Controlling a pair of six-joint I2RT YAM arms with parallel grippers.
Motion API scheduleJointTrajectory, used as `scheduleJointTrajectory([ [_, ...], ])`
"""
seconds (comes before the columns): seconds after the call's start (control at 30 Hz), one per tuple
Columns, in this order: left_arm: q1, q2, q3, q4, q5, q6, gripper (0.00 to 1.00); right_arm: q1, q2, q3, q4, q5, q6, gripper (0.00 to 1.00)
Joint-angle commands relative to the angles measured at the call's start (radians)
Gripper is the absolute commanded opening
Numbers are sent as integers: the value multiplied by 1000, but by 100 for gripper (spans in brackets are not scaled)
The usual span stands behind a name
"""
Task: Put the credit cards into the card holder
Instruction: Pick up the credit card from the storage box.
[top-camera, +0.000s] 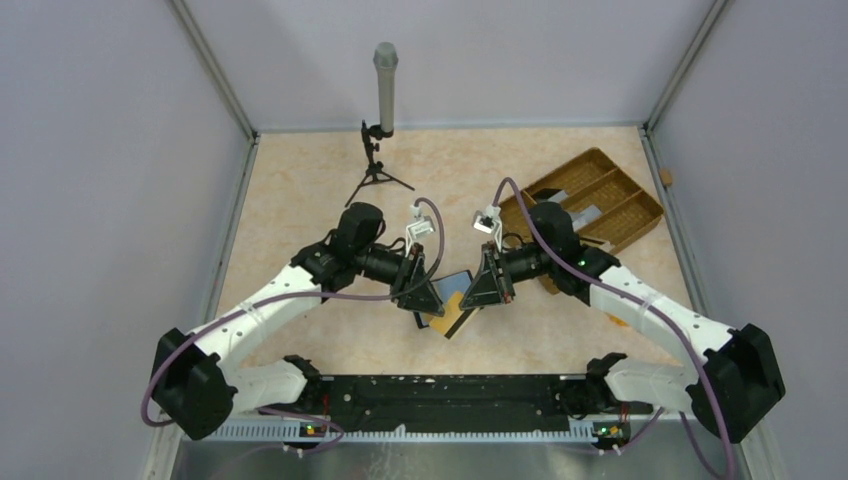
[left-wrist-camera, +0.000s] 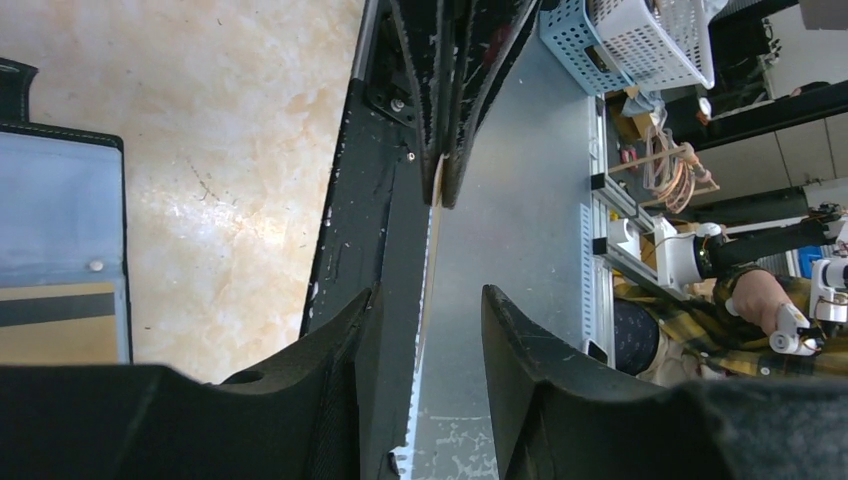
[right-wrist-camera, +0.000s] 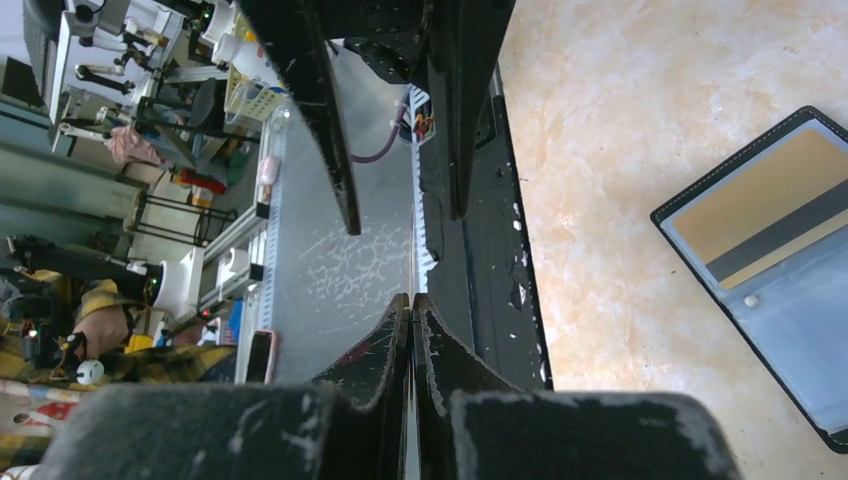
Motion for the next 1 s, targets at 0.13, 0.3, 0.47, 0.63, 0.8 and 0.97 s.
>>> scheduleJointTrajectory([
  [0.13,-27,36,-5,52,33,-21,44,18,15,55,41,-5,-27,0],
  [0.3,-37,45,-4,52,35,-24,35,22,31,62,23,2,-44,0],
  [0.47,-59,54,-21,109,31,-90,22,23,46,82,-8,38,-53,0],
  [0.63,-88,46,-48,135,-42,-156,0,23,44,97,-49,94,-75,0],
  [0.8,-88,9,-126,166,-284,-253,0,11,51,112,-159,414,-94,62],
  [0.97,-88,-8,-301,392,-599,-538,0,-11,36,60,-161,739,-31,78],
])
